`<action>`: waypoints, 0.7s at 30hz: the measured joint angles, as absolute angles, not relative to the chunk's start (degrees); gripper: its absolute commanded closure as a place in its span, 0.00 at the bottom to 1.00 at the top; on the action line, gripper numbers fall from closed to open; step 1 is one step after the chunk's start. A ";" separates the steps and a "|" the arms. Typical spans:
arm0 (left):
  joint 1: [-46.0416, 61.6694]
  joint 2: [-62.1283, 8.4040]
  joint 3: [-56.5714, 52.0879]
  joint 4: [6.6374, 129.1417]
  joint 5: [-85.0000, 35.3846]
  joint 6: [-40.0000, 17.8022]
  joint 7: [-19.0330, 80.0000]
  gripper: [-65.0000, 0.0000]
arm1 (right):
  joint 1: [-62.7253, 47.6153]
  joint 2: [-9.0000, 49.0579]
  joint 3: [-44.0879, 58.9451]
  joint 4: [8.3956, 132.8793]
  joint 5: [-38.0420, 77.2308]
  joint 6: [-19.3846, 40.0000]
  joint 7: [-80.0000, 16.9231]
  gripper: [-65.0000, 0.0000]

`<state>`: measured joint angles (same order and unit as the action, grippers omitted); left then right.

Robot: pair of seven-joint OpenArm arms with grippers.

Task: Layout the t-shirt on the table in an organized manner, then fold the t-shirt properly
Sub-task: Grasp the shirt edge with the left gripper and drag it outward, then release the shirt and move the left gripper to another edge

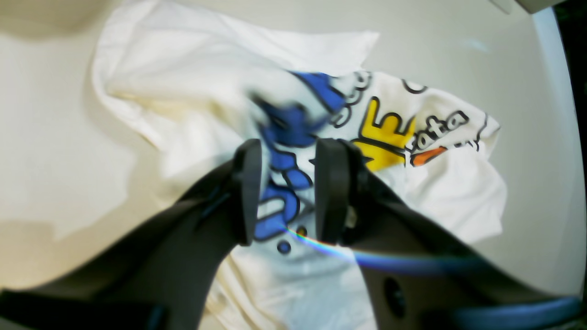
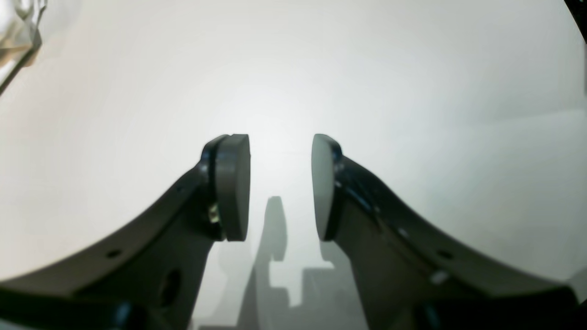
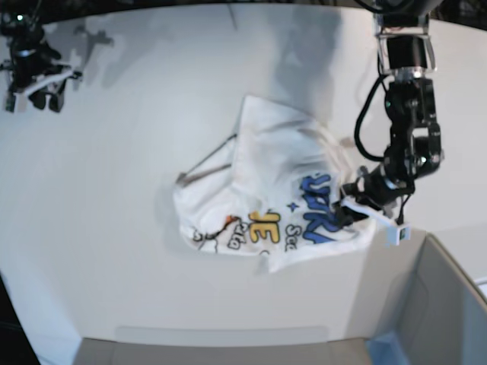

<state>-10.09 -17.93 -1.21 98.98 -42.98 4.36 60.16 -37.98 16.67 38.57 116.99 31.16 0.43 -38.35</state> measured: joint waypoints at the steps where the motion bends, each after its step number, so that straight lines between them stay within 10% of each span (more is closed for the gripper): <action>1: -9.23 -17.98 -1.19 100.05 -43.13 7.16 59.46 0.61 | -37.89 16.56 38.57 116.99 31.14 0.43 -38.28 0.65; 6: -8.99 -19.97 -1.08 102.87 -42.78 21.26 58.46 0.56 | -37.93 16.84 38.57 116.99 31.16 0.43 -38.35 0.65; 11: 0.30 -21.19 2.52 115.26 -42.06 17.41 59.40 0.56 | -37.93 16.67 38.52 116.99 31.22 0.43 -38.20 0.65; 18: 7.46 -22.90 28.51 115.77 -29.06 18.46 57.01 0.64 | -37.74 17.12 38.46 116.99 31.14 0.40 -38.20 0.65; 21: 6.98 -22.63 40.95 115.96 -16.93 28.56 56.80 0.63 | -36.49 16.95 38.13 116.99 31.33 0.45 -38.37 0.65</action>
<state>6.98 -22.63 40.95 115.96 -16.93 28.56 56.80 -36.49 16.95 38.13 116.99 31.33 0.45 -38.37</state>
